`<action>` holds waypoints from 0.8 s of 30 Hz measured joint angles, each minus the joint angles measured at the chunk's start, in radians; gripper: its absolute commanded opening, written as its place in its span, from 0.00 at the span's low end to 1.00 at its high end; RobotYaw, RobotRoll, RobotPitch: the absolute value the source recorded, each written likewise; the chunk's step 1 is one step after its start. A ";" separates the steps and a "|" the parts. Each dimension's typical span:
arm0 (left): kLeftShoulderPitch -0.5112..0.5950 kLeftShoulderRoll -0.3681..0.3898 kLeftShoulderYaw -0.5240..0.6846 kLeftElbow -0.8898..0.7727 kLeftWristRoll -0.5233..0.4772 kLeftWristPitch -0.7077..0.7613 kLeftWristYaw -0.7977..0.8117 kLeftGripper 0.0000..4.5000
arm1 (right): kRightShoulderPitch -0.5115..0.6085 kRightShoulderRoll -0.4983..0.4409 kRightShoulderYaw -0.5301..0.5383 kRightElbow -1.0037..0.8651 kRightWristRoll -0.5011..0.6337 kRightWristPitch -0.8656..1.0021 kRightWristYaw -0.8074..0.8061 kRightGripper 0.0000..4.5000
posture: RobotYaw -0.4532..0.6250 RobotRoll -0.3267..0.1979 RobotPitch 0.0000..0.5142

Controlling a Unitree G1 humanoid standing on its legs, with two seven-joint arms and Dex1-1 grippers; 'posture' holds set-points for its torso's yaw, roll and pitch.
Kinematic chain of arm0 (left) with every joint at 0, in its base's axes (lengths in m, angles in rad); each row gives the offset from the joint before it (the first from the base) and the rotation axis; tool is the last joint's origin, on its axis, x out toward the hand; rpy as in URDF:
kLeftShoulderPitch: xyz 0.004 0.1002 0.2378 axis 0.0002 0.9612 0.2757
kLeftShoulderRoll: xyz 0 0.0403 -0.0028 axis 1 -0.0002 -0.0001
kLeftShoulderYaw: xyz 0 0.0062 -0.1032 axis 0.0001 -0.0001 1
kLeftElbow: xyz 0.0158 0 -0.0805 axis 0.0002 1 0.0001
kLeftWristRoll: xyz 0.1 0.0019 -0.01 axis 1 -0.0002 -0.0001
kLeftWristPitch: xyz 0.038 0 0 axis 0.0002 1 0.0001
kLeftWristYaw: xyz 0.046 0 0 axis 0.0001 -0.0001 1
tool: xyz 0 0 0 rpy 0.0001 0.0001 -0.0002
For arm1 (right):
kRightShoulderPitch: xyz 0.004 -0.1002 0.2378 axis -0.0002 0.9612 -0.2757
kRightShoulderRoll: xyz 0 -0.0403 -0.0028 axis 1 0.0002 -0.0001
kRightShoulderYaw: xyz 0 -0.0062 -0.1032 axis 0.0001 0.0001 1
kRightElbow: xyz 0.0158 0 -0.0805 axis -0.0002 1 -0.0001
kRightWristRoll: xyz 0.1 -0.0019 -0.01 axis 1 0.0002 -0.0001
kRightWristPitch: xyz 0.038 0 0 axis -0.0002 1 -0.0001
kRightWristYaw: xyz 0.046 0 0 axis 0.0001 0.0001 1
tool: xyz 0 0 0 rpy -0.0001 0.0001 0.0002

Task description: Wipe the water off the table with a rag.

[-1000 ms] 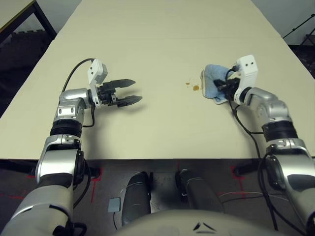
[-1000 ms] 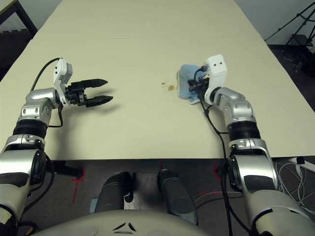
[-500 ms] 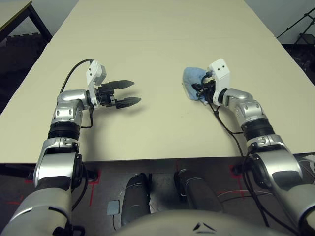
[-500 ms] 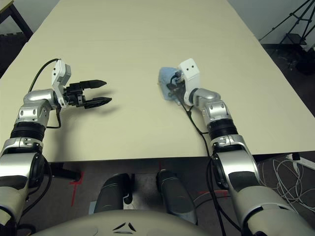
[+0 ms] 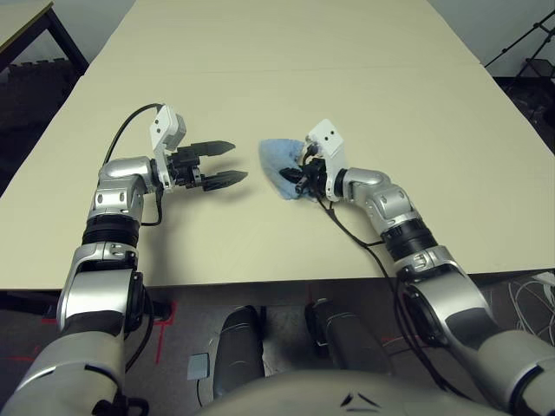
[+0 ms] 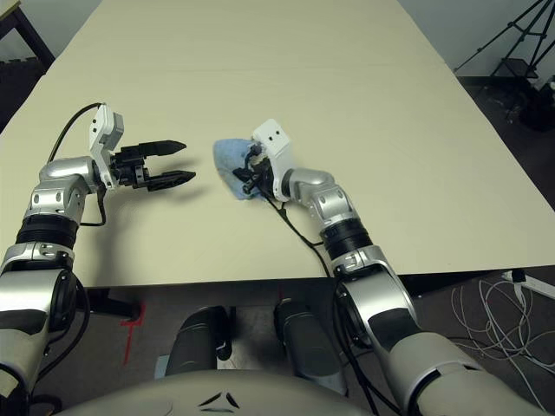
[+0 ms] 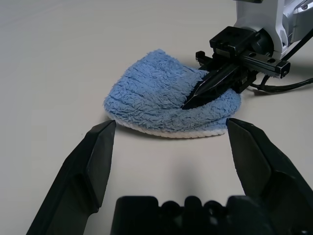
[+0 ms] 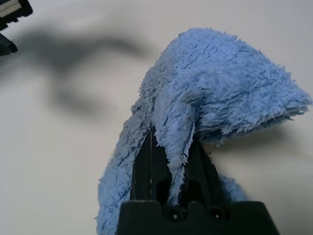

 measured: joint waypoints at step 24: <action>-0.006 -0.025 -0.001 0.012 0.001 -0.003 0.003 1.00 | 0.007 -0.419 -0.187 0.087 0.030 0.030 -0.034 0.00 | 0.13 0.62 0.25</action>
